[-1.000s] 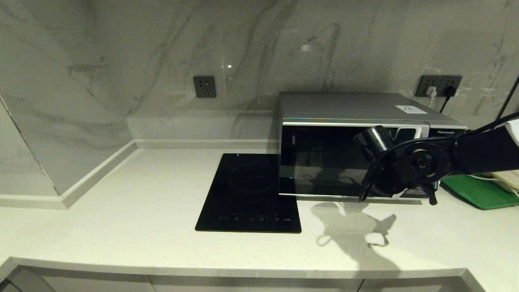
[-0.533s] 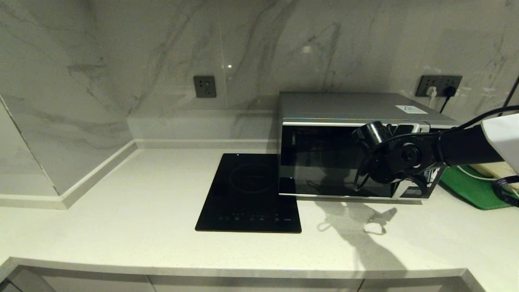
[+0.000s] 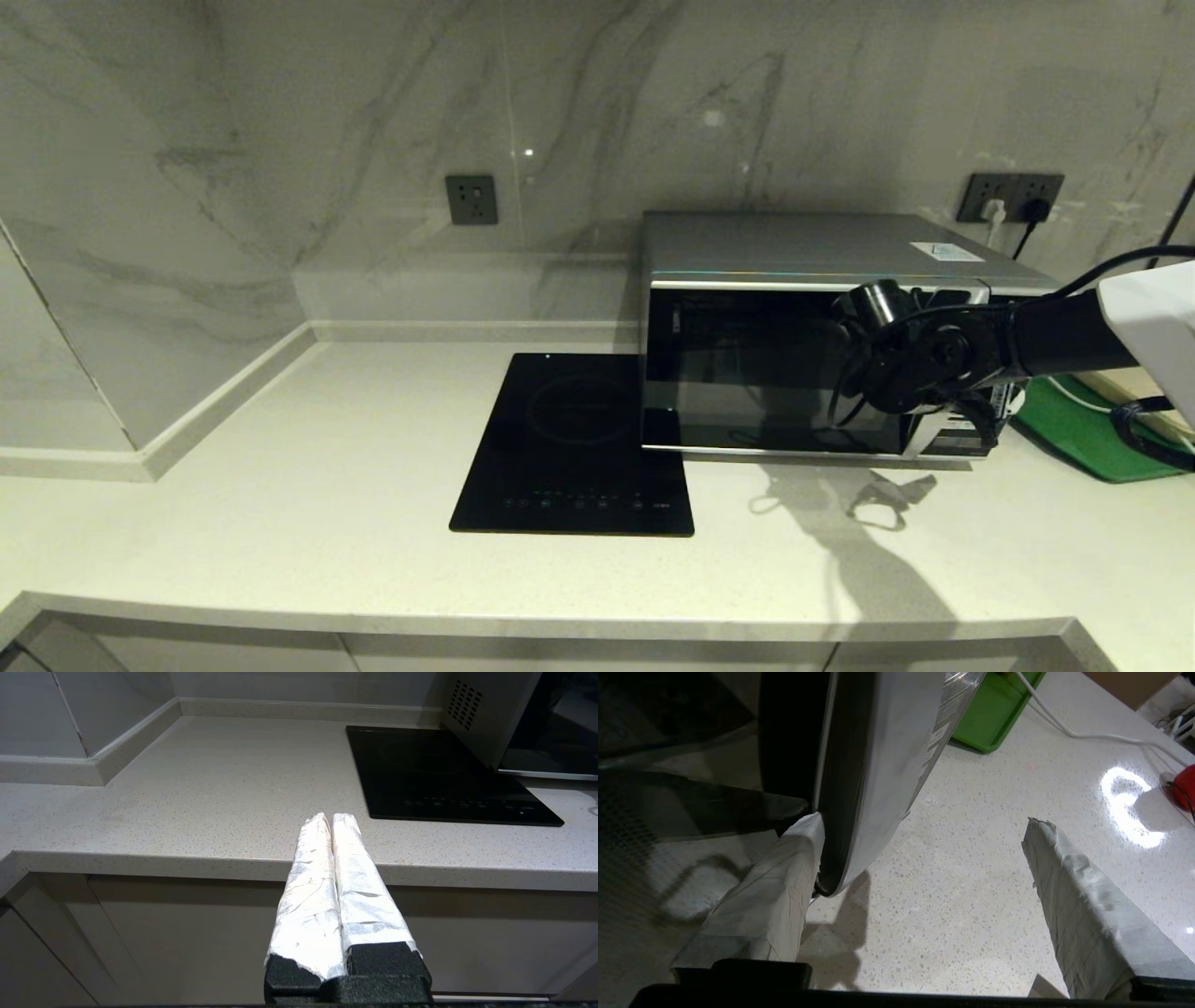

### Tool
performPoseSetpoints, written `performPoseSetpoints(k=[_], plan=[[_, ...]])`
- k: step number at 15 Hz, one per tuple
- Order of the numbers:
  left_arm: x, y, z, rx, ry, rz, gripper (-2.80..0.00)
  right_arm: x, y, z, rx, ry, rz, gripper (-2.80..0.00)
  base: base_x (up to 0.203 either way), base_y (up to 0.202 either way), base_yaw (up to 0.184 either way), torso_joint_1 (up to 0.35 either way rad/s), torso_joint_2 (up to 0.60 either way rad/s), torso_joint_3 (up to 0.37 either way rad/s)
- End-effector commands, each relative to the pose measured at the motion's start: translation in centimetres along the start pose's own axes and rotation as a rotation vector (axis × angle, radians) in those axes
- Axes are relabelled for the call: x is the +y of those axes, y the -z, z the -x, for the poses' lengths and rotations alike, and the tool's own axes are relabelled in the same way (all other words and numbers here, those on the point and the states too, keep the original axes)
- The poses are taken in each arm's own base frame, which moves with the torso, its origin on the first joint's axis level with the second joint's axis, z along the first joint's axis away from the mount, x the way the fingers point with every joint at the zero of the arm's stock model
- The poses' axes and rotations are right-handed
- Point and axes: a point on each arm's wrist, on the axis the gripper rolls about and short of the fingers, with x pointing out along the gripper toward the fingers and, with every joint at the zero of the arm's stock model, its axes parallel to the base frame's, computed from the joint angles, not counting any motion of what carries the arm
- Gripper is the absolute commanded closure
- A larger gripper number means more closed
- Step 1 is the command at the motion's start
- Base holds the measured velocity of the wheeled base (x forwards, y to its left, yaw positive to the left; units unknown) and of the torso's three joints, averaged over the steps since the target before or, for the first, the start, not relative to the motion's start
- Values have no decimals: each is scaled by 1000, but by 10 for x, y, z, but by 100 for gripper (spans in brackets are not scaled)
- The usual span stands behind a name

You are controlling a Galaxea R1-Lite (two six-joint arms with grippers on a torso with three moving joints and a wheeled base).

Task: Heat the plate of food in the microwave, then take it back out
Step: Open the microwave oven

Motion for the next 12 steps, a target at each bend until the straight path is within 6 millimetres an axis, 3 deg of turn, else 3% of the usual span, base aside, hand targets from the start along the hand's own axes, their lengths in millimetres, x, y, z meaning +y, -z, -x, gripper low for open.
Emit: performPoseSetpoints(k=[1, 12], plan=[[0, 0, 0, 0, 0, 0, 0, -4, -2, -5, -1, 19, -14, -280, 0, 0, 0, 0, 0, 0], [0, 0, 0, 0, 0, 0, 0, -11, 1, -7, 7, 34, -53, -280, 0, 0, 0, 0, 0, 0]])
